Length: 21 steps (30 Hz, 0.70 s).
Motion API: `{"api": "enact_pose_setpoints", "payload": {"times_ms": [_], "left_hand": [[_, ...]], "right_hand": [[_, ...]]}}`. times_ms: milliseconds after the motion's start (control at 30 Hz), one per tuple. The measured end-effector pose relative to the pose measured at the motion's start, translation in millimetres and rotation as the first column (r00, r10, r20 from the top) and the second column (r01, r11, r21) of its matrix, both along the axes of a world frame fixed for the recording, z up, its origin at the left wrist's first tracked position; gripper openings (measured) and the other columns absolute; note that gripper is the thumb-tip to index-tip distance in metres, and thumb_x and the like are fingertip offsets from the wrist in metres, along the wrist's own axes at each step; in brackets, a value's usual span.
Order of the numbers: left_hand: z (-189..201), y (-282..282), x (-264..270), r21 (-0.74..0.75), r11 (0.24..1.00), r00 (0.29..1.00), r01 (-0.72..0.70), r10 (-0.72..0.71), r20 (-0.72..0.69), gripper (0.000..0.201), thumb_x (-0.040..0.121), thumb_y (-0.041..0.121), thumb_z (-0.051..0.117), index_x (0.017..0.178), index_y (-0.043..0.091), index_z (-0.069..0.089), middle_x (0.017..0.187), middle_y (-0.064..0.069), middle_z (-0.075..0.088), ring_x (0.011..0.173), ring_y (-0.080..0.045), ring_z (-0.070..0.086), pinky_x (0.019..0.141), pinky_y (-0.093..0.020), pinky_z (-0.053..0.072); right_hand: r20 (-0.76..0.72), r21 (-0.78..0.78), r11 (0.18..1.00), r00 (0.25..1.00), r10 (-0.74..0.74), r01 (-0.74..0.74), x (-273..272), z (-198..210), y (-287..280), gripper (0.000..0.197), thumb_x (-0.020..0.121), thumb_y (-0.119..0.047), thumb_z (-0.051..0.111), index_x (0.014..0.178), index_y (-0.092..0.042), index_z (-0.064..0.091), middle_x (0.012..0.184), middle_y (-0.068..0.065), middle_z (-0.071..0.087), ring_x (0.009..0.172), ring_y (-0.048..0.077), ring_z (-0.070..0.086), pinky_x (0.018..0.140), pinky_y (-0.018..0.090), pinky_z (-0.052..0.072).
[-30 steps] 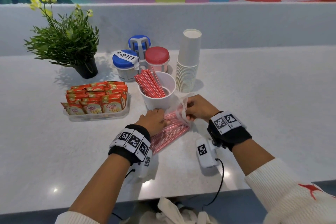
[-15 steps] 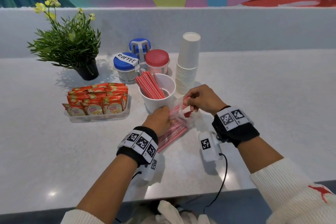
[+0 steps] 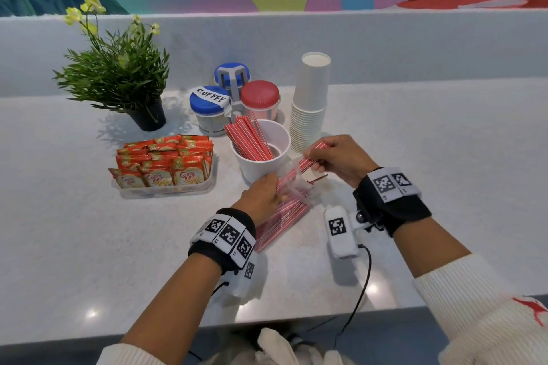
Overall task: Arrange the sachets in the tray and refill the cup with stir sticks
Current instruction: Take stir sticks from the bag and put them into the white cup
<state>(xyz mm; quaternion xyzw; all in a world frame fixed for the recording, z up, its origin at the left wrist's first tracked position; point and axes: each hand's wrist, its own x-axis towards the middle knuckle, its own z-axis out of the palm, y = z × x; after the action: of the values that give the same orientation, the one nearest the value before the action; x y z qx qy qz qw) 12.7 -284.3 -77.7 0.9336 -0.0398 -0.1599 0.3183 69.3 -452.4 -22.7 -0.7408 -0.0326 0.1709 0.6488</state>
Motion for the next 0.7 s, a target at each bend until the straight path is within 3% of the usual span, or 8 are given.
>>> {"api": "enact_pose_setpoints", "payload": {"times_ms": [133,267,367,433,533,600,700], "left_hand": [[-6,-1,4,-0.031,0.999,0.999,0.017,-0.016,0.028,0.024,0.092,0.017,0.050,0.116,0.014,0.045,0.116,-0.006,0.057,0.112,-0.025,0.053,0.100,-0.048,0.043],[-12,-3,6,-0.060,0.997,0.998,0.052,-0.050,0.038,0.032,0.092,0.023,0.050,0.123,0.015,0.047,0.122,-0.005,0.057,0.116,-0.023,0.053,0.100,-0.048,0.044],[-3,-3,1,-0.046,0.999,0.998,0.028,-0.025,0.063,0.033,0.090,0.033,0.050,0.117,0.014,0.047,0.118,-0.005,0.056,0.112,-0.024,0.053,0.096,-0.048,0.046],[9,-5,-6,-0.001,1.000,0.994,-0.025,0.025,0.110,0.032,0.091,0.028,0.054,0.114,0.009,0.042,0.119,-0.009,0.051,0.112,-0.025,0.049,0.096,-0.045,0.045],[25,-9,-17,0.093,0.995,0.964,-0.044,0.018,0.265,0.048,0.089,0.025,0.058,0.129,0.010,0.035,0.133,-0.009,0.043,0.125,-0.025,0.039,0.102,-0.039,0.038],[30,-11,-20,0.163,0.985,0.926,-0.054,-0.011,0.376,0.051,0.089,0.025,0.059,0.132,0.013,0.034,0.132,-0.008,0.041,0.122,-0.024,0.038,0.098,-0.034,0.037],[35,-15,-21,0.229,0.972,0.896,-0.044,-0.063,0.439,0.045,0.088,0.021,0.060,0.128,0.019,0.040,0.123,-0.006,0.040,0.113,-0.021,0.042,0.092,-0.030,0.042]], "right_hand": [[-0.001,0.167,0.986,1.000,0.031,-0.031,-4,4,2,0.007,0.081,0.002,0.064,0.079,-0.004,0.061,0.064,0.009,0.060,0.045,0.007,0.051,0.044,0.015,0.042],[0.047,0.089,0.987,0.990,0.131,-0.135,-21,-9,17,0.013,0.083,0.000,0.062,0.076,-0.008,0.055,0.050,-0.005,0.059,0.041,0.002,0.052,0.044,0.012,0.042],[0.172,-0.048,0.999,0.985,0.030,-0.022,-17,-18,23,0.016,0.085,-0.012,0.064,0.074,-0.012,0.053,0.057,-0.001,0.055,0.039,0.000,0.050,0.046,0.014,0.041],[0.252,-0.126,0.989,0.966,-0.048,0.082,-12,-17,22,0.019,0.085,-0.019,0.065,0.071,-0.014,0.054,0.058,0.001,0.056,0.038,0.001,0.050,0.047,0.017,0.042],[0.350,-0.164,0.966,0.927,-0.134,0.201,-8,-8,19,0.022,0.086,-0.022,0.063,0.069,-0.011,0.058,0.053,0.005,0.056,0.033,0.003,0.049,0.040,0.014,0.042],[0.399,-0.192,0.947,0.902,-0.165,0.258,-5,-4,17,0.023,0.087,-0.022,0.063,0.071,-0.006,0.061,0.050,0.005,0.056,0.031,0.003,0.049,0.039,0.013,0.041],[0.436,-0.296,0.913,0.890,-0.132,0.281,-2,-3,16,0.025,0.087,-0.022,0.062,0.073,-0.001,0.061,0.056,0.007,0.059,0.042,0.006,0.055,0.050,0.021,0.048]]}}
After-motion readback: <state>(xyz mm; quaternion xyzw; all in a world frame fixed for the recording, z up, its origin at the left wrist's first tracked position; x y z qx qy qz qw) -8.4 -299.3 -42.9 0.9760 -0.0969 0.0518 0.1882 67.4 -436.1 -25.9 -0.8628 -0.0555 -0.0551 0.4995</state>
